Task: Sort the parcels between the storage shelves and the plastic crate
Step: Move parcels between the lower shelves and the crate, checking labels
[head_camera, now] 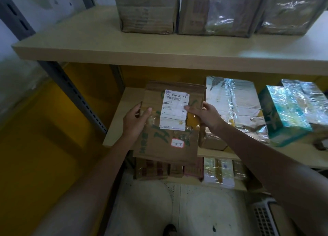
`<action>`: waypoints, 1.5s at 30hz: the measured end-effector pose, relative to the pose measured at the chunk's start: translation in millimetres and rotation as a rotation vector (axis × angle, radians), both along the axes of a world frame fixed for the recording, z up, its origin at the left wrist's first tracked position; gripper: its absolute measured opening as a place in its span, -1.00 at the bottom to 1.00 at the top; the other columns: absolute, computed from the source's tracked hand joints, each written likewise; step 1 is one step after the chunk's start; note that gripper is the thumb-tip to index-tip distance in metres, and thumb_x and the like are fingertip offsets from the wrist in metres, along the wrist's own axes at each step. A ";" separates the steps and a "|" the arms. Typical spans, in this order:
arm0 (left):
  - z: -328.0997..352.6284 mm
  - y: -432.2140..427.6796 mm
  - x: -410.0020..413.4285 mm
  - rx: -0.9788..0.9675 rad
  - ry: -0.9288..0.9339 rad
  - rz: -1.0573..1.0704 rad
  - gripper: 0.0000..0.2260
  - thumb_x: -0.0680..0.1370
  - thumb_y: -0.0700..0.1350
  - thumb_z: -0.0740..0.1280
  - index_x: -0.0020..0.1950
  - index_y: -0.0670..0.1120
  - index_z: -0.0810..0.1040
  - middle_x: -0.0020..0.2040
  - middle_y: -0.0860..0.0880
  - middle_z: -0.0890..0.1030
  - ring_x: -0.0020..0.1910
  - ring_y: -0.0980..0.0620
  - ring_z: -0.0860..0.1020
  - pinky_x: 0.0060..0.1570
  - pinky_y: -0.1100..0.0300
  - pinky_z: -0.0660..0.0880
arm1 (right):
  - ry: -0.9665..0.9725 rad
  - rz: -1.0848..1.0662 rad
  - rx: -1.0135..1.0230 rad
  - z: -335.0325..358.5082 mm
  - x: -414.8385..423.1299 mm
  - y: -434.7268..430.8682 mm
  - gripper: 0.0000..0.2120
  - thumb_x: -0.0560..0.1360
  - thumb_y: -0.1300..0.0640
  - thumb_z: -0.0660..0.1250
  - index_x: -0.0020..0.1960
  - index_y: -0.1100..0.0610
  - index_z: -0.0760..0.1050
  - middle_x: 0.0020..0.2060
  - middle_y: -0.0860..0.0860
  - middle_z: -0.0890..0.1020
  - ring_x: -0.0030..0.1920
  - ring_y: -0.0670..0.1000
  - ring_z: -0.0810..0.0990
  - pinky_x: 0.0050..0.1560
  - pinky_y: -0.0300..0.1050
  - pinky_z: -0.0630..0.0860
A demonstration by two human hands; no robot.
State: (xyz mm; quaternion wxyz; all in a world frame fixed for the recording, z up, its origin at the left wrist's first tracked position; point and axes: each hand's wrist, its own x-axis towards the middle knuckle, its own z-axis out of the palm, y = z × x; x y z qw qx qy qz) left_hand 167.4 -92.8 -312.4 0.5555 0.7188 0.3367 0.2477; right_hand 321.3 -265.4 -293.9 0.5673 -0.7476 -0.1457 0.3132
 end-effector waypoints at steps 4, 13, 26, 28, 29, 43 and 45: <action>-3.4 9.2 8.0 0.044 0.056 0.017 -0.60 0.49 0.11 0.32 0.31 0.08 0.43 0.14 0.06 0.54 0.17 0.02 0.51 -0.07 0.23 0.47 | 0.028 -0.054 0.038 -1.9 3.3 3.7 -0.27 0.37 -0.08 0.45 0.42 0.04 0.19 0.22 0.06 0.53 0.14 0.14 0.57 0.09 0.18 0.57; -27.0 8.9 7.8 0.604 0.500 -0.092 -0.51 0.49 0.21 0.21 0.40 0.12 0.28 0.45 -0.14 0.24 0.39 -0.16 0.22 0.28 -0.06 0.26 | -0.043 0.121 -0.300 -20.9 -6.3 33.9 -0.35 0.53 -0.09 0.25 0.49 -0.03 0.01 0.29 0.10 0.47 0.15 0.12 0.54 0.08 0.07 0.56; -35.8 14.9 -40.3 1.088 0.598 -0.236 -0.41 0.48 0.10 0.28 0.47 0.09 0.17 0.51 -0.14 0.14 0.50 -0.11 0.06 0.43 -0.10 -0.14 | -0.256 0.263 -0.188 -40.0 -13.8 109.8 -0.45 0.60 -0.11 0.08 0.52 -0.15 -0.06 0.30 0.14 0.45 -0.21 -0.16 0.50 -0.42 -0.41 0.48; -34.4 8.7 -33.6 1.080 0.595 -0.240 -0.41 0.48 0.12 0.26 0.47 0.07 0.18 0.51 -0.12 0.14 0.50 -0.09 0.05 0.44 -0.11 -0.12 | -0.262 0.257 -0.170 -39.3 -11.1 94.5 -0.46 0.61 -0.12 0.05 0.52 -0.15 -0.07 0.33 0.15 0.43 0.02 0.00 0.57 -0.13 -0.29 0.50; -33.0 3.9 -28.3 1.084 0.577 -0.257 -0.43 0.49 0.12 0.26 0.47 0.05 0.20 0.51 -0.11 0.16 0.50 -0.08 0.07 0.44 -0.10 -0.11 | -0.293 0.258 -0.155 -39.3 -8.1 82.6 -0.46 0.61 -0.12 0.04 0.52 -0.13 -0.06 0.35 0.15 0.42 0.15 0.05 0.54 0.00 -0.25 0.46; -73.5 -159.1 83.4 0.610 0.456 -0.579 -0.37 0.47 0.09 0.33 0.45 0.25 0.09 0.51 -0.19 0.06 0.46 -0.20 0.13 0.36 -0.05 0.21 | -0.689 -0.001 -0.697 -59.5 98.1 -171.3 -0.33 0.52 -0.13 0.24 0.53 0.01 0.06 0.46 0.24 0.19 0.45 0.22 0.19 0.41 0.07 0.20; -86.6 -173.8 86.5 0.487 0.508 -0.575 -0.28 0.44 0.11 0.36 0.42 0.37 -0.03 0.52 -0.20 -0.03 0.45 -0.25 0.15 0.33 -0.09 0.26 | -0.619 -0.002 -0.686 -70.3 103.4 -184.7 -0.32 0.51 -0.12 0.28 0.52 0.03 0.09 0.45 0.25 0.18 0.43 0.23 0.23 0.40 0.02 0.22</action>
